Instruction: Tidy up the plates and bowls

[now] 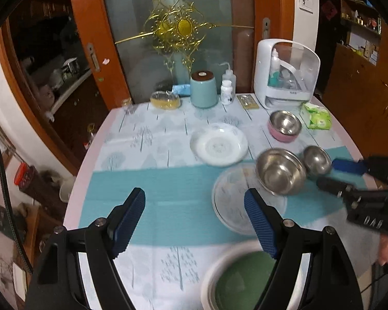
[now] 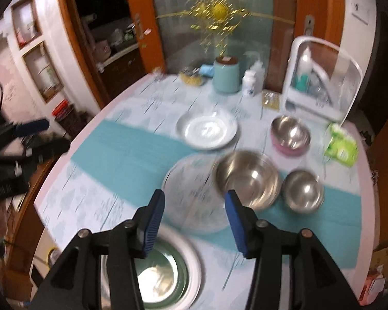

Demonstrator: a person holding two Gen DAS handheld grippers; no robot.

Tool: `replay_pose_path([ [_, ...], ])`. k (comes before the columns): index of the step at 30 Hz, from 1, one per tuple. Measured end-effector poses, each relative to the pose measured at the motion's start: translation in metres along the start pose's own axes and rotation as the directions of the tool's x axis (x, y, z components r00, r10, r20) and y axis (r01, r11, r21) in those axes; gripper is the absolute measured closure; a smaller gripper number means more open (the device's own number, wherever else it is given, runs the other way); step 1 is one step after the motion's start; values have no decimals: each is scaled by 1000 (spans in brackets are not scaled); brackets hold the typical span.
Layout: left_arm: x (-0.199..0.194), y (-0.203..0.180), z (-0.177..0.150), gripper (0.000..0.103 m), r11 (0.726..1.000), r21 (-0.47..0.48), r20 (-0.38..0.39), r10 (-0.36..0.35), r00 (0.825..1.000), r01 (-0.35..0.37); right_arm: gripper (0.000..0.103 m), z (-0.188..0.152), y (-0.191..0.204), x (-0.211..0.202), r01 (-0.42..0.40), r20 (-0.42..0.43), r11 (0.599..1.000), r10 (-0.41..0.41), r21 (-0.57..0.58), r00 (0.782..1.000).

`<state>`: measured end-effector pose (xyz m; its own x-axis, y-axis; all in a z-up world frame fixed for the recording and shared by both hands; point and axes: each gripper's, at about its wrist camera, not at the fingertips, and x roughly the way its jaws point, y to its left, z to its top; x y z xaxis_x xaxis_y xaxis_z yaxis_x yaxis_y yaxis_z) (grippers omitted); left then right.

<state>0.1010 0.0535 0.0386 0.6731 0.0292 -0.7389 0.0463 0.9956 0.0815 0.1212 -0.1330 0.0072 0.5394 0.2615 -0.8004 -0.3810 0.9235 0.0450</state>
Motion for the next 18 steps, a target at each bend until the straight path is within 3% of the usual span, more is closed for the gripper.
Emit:
replay_pose_path([
  [10, 123, 29, 60, 25, 999, -13, -55, -52, 997, 52, 54, 92, -46, 75, 75, -20, 993, -73, 94, 997],
  [18, 241, 34, 85, 25, 999, 30, -112, -21, 993, 25, 54, 122, -71, 161, 112, -91, 985, -100, 135, 991],
])
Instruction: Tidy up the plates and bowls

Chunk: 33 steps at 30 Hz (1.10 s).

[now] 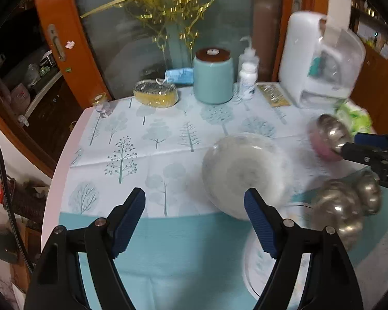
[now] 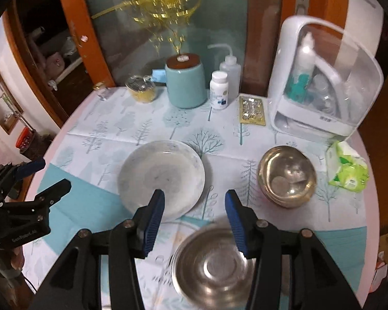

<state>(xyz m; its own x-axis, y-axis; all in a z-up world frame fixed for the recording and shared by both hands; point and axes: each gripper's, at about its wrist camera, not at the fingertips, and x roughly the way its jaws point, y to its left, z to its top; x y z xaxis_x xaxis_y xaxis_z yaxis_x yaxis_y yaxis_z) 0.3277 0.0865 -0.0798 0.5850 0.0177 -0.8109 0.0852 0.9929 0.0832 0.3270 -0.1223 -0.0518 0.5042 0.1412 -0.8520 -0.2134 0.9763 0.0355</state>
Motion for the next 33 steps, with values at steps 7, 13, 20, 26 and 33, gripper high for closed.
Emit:
replay_pose_path([
  [7, 96, 9, 2, 25, 998, -57, -165, -30, 986, 20, 54, 6, -13, 74, -16, -118, 996, 27, 92, 993],
  [13, 141, 17, -3, 25, 987, -148, -252, -102, 962, 66, 54, 2, -24, 117, -15, -199, 985, 49, 169, 979],
  [20, 172, 20, 1, 35, 964, -234, -304, -194, 933, 124, 64, 2, -31, 146, -20, -241, 974, 76, 226, 968],
  [26, 184, 14, 7, 53, 964, -207, -329, -228, 916, 166, 81, 1, -36, 167, -37, -290, 966, 113, 255, 950],
  [33, 190, 4, 14, 87, 953, -194, -339, -289, 895, 234, 96, 1, -38, 173, -100, -295, 956, 183, 275, 938],
])
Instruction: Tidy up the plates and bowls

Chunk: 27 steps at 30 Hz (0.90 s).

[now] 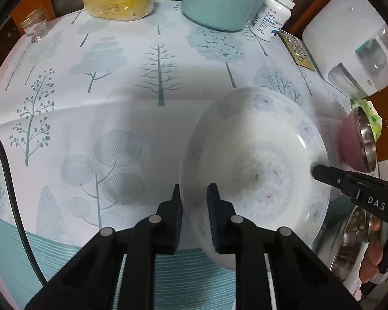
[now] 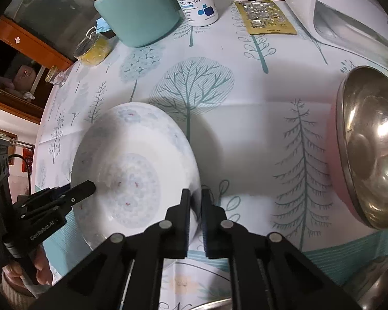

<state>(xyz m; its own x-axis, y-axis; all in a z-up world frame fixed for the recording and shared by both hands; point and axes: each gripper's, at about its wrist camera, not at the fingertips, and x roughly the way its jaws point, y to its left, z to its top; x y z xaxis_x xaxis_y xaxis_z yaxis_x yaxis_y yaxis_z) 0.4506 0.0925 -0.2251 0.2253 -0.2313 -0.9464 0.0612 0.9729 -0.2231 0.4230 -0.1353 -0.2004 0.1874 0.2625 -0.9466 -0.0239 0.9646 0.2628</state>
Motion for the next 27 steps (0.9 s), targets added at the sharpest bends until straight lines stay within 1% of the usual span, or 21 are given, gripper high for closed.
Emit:
replay_pose_path([
  [3, -1, 1, -1, 89, 1000, -9, 13, -2, 1000, 2, 96, 0, 1, 0, -5, -2, 1000, 5, -28, 1000],
  [6, -5, 3, -3, 92, 999, -40, 11, -2, 1000, 3, 96, -2, 1, -1, -15, -3, 999, 15, -30, 1000],
  [9, -12, 5, -6, 93, 999, -42, 19, 11, 1000, -10, 96, -5, 2, -3, -29, -3, 999, 28, -35, 1000],
  [15, -29, 12, -18, 93, 998, -57, 25, 4, 1000, -3, 96, -11, 14, -13, -45, 5, 997, 45, -65, 999],
  [18, -41, 16, -31, 93, 998, -60, 16, 3, 1000, -2, 96, -17, 21, -19, -56, 0, 995, 56, -79, 998],
  [22, -62, 12, -52, 93, 999, -35, 12, 14, 1000, -14, 96, -33, 27, -31, -67, -5, 993, 67, -96, 998],
  [27, -93, -3, -84, 93, 1000, -11, 13, 24, 1000, -24, 96, -57, 31, -51, -80, -11, 991, 80, -104, 997],
])
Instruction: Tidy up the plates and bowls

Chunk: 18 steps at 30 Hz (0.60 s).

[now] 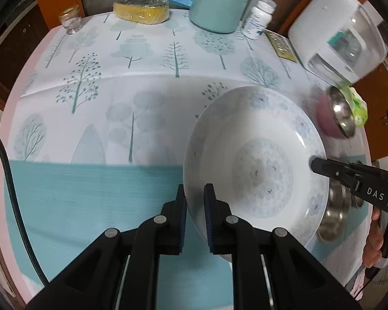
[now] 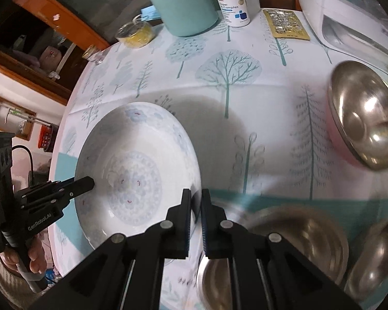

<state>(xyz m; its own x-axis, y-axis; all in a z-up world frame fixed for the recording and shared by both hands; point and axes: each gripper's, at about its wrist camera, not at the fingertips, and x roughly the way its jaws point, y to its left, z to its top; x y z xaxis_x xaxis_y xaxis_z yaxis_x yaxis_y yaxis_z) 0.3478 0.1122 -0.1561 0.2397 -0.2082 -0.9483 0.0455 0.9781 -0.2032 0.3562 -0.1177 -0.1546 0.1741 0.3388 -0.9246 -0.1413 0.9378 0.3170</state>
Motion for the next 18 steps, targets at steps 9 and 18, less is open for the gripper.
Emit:
replay_pose_path([
  [9, -56, -28, -80, 93, 999, 34, -10, 2, 1000, -1, 96, -74, 11, -49, -30, -3, 999, 30, -36, 1000],
  [18, -86, -55, -178, 93, 999, 40, -34, -21, 999, 23, 96, -170, 15, -90, -33, -15, 997, 32, -70, 999],
])
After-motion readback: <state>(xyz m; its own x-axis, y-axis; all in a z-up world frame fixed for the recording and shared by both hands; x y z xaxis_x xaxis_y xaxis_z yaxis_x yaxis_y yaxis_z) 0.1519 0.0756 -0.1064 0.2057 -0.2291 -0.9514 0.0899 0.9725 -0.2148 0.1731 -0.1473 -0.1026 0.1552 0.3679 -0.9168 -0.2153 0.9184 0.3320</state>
